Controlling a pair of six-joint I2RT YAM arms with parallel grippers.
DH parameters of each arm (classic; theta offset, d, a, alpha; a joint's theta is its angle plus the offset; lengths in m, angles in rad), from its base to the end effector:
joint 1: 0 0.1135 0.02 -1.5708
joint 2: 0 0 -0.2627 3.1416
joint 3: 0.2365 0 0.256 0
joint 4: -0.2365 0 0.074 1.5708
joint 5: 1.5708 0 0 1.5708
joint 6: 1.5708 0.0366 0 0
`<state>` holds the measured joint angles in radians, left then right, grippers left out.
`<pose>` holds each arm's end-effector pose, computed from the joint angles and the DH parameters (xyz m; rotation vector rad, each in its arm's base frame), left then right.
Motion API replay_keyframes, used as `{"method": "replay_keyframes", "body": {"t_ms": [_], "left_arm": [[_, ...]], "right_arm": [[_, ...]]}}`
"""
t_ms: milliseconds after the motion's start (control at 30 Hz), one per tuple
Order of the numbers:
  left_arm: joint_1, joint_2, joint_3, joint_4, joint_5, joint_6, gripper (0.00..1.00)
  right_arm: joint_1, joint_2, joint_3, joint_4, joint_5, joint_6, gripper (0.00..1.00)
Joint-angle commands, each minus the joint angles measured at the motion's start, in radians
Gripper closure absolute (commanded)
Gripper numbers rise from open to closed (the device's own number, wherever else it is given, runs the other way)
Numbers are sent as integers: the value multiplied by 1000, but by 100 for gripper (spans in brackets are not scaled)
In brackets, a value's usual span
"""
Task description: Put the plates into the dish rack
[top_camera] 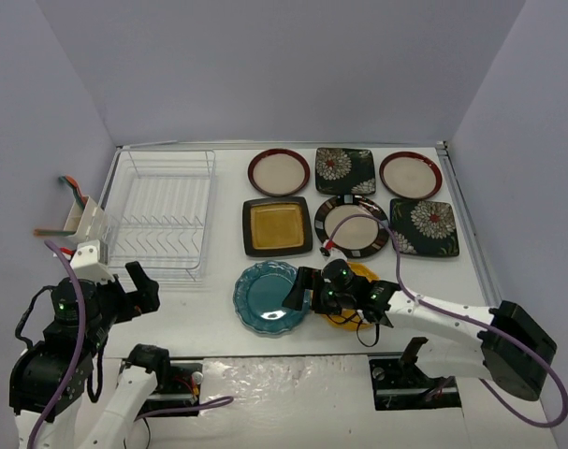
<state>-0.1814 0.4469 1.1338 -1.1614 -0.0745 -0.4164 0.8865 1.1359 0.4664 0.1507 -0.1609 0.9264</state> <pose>0.0357 -0.0038 0.3807 -0.2875 2.0367 -0.2965 0.1455 0.1876 0.1897 -0.0629 2.3441 1.1871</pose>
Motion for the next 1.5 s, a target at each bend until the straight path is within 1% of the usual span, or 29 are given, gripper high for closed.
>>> {"method": "replay_keyframes", "body": {"t_ms": [0,400,533,700,800,1000,1033,1100,1300,1467], "left_arm": [[-1,53,16,112,14,-19,3],[-1,87,-12,171,66,-15,3],[-1,88,-28,179,85,-22,3],[-2,68,-60,183,131,-38,3],[-1,44,-87,184,142,-46,3],[-1,7,-129,186,163,-56,3],[-1,1,-139,186,170,-61,3],[-1,-8,-156,184,181,-70,3],[-1,-30,-204,191,217,-97,3],[-2,-29,-229,192,243,-116,3]], "right_arm": [[35,62,15,112,121,105,4],[39,158,-13,130,161,178,4],[42,176,-21,137,226,180,4],[42,226,-19,187,261,165,8],[42,270,-17,234,248,151,10],[42,331,-57,322,224,138,19],[42,338,-69,330,226,135,21],[42,345,-90,343,231,125,31],[39,337,-120,344,257,94,63],[40,331,-111,333,264,70,94]]}}
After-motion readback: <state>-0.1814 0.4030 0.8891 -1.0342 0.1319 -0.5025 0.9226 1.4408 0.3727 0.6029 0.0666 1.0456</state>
